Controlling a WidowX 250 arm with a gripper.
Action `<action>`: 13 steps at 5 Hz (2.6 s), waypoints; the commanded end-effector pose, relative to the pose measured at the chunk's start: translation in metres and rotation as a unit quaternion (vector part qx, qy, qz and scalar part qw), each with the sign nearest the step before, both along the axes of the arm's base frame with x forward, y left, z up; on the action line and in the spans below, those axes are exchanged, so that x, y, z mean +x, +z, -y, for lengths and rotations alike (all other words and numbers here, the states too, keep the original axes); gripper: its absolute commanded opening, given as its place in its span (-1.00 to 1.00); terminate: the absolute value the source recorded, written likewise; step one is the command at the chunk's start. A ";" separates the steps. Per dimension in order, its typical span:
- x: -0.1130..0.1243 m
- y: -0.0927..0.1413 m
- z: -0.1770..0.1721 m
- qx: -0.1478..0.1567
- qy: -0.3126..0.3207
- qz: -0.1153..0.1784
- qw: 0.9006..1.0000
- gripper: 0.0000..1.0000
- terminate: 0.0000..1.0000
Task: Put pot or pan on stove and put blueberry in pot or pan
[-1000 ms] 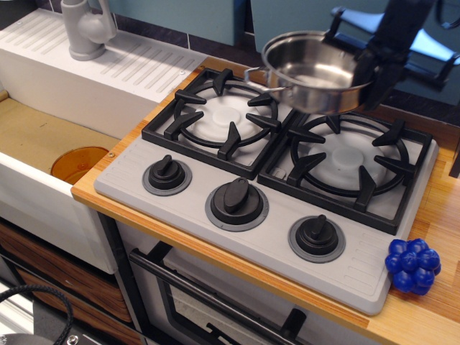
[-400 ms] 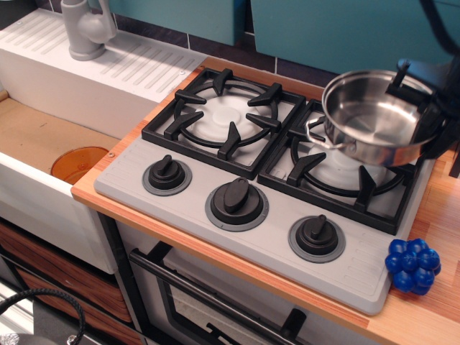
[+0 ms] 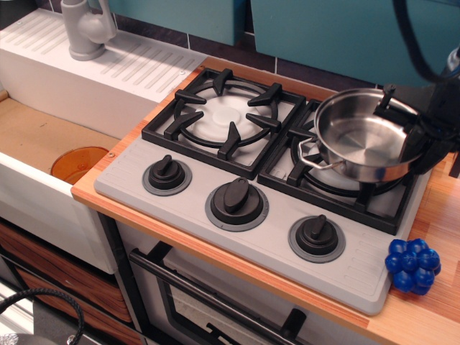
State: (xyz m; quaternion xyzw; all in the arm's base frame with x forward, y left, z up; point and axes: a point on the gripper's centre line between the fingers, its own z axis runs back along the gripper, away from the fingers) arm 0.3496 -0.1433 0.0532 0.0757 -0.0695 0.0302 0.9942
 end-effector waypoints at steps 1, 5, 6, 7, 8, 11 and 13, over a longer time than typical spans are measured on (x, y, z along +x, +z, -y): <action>0.011 0.020 -0.008 -0.005 -0.015 0.017 1.000 1.00 -1.00; -0.011 0.088 0.007 0.006 -0.008 -0.041 0.999 1.00 -1.00; -0.011 0.088 0.007 0.006 -0.008 -0.041 0.999 1.00 -1.00; -0.011 0.088 0.007 0.006 -0.008 -0.041 0.999 1.00 -1.00; -0.011 0.088 0.007 0.006 -0.008 -0.041 0.999 1.00 -1.00; -0.067 0.089 0.028 0.029 0.050 -0.008 0.998 1.00 -1.00; -0.081 0.053 0.030 0.024 0.063 0.044 0.997 1.00 -1.00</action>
